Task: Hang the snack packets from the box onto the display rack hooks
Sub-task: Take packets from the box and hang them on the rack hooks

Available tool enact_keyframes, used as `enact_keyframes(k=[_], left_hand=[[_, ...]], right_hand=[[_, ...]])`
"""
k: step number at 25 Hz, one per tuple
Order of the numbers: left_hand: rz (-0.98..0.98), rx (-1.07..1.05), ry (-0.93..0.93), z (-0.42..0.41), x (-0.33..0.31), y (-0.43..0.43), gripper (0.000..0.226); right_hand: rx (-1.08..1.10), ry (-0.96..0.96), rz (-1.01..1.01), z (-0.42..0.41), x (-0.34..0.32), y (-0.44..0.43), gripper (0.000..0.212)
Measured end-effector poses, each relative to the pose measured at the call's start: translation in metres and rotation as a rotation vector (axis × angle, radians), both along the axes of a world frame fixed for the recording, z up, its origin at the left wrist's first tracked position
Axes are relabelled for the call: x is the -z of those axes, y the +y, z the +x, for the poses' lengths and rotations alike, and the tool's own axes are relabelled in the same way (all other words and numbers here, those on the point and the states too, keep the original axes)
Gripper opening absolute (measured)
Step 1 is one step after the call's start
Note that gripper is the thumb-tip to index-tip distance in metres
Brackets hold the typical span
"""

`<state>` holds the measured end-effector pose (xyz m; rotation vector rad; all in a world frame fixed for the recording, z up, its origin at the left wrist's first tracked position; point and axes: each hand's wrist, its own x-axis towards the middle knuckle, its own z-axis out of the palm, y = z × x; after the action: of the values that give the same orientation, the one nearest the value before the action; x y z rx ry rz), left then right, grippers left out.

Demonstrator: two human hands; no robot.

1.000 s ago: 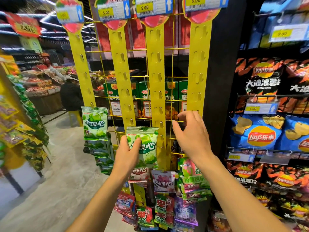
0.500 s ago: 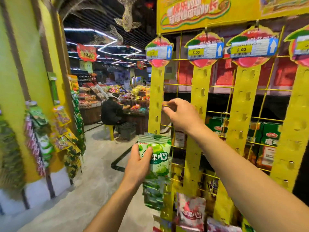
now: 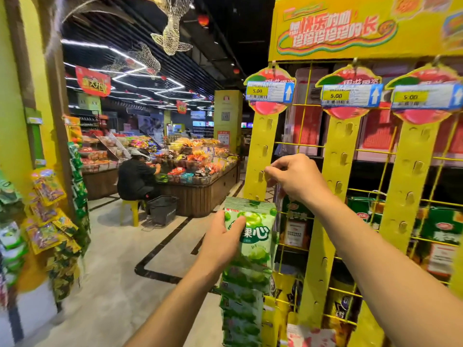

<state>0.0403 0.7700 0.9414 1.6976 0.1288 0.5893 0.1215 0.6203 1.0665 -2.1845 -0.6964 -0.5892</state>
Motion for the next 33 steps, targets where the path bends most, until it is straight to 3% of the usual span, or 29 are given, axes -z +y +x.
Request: enact_keyframes(k=[13,20,23,29,33], left_hand=[[0.047,0.019,-0.046,0.029,-0.038,0.002,0.020],[0.014,0.019,-0.001,0.037,-0.027,0.003,0.035],[0.020,0.015,0.018,0.037,-0.018,0.005,0.029],[0.107,-0.036,0.054,0.035,0.001,0.007,0.032],[0.280,-0.113,0.048,0.029,0.004,0.008,0.028]], right_hand=[[-0.092,0.115,0.018,0.000,-0.005,-0.004,0.019],[-0.135,0.166,0.046,0.002,-0.005,-0.004,0.017],[-0.146,0.166,0.057,0.004,-0.003,-0.004,0.017],[-0.145,0.163,0.073,0.004,-0.002,-0.004,0.016],[-0.125,0.131,0.060,0.003,-0.001,-0.003,0.016]])
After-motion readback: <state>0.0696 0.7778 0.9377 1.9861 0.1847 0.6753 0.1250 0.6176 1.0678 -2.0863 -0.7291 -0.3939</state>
